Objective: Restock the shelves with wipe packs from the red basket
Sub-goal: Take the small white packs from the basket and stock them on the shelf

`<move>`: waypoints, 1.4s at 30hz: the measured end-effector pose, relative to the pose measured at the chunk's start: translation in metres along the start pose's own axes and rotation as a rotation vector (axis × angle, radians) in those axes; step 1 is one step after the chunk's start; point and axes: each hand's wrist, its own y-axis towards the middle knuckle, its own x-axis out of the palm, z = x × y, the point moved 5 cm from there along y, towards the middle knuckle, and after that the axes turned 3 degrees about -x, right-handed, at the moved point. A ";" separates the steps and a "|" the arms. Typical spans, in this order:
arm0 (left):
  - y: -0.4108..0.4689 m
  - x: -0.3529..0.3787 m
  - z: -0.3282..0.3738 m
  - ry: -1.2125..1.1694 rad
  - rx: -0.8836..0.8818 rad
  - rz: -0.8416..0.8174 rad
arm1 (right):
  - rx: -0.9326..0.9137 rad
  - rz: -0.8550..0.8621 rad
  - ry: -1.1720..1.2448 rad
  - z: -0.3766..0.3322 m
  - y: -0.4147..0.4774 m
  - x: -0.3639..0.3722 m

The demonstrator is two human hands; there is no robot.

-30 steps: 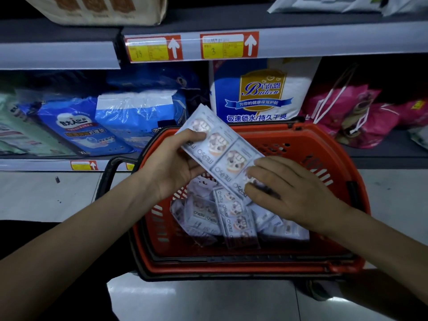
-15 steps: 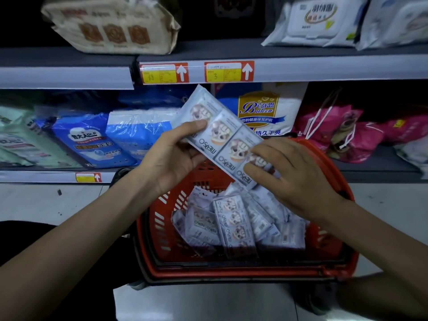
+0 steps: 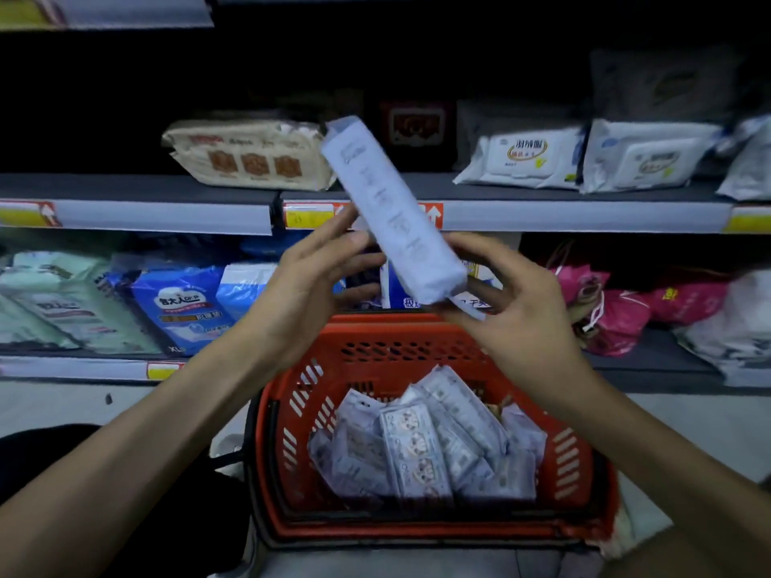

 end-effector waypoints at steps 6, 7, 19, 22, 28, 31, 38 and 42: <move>-0.010 0.012 0.052 0.317 0.278 0.006 | 0.068 0.117 0.249 -0.037 0.032 -0.002; -0.009 0.012 0.063 0.358 0.313 0.017 | 0.089 0.136 0.317 -0.041 0.038 -0.002; 0.007 0.011 0.154 0.546 0.496 0.075 | 0.076 0.130 0.509 -0.078 0.106 0.003; 0.017 0.007 0.175 0.538 0.524 0.078 | 0.014 0.123 0.446 -0.090 0.126 0.001; 0.045 -0.001 0.219 0.586 0.557 0.022 | -0.177 0.103 0.169 -0.121 0.171 -0.001; 0.061 -0.005 0.241 0.620 0.604 0.032 | -0.238 0.125 0.112 -0.127 0.199 0.007; 0.109 -0.035 0.280 0.508 0.560 0.179 | -0.213 0.300 0.034 -0.112 0.291 0.037; 0.151 -0.062 0.302 0.482 0.561 0.310 | -0.173 0.377 0.028 -0.111 0.341 0.053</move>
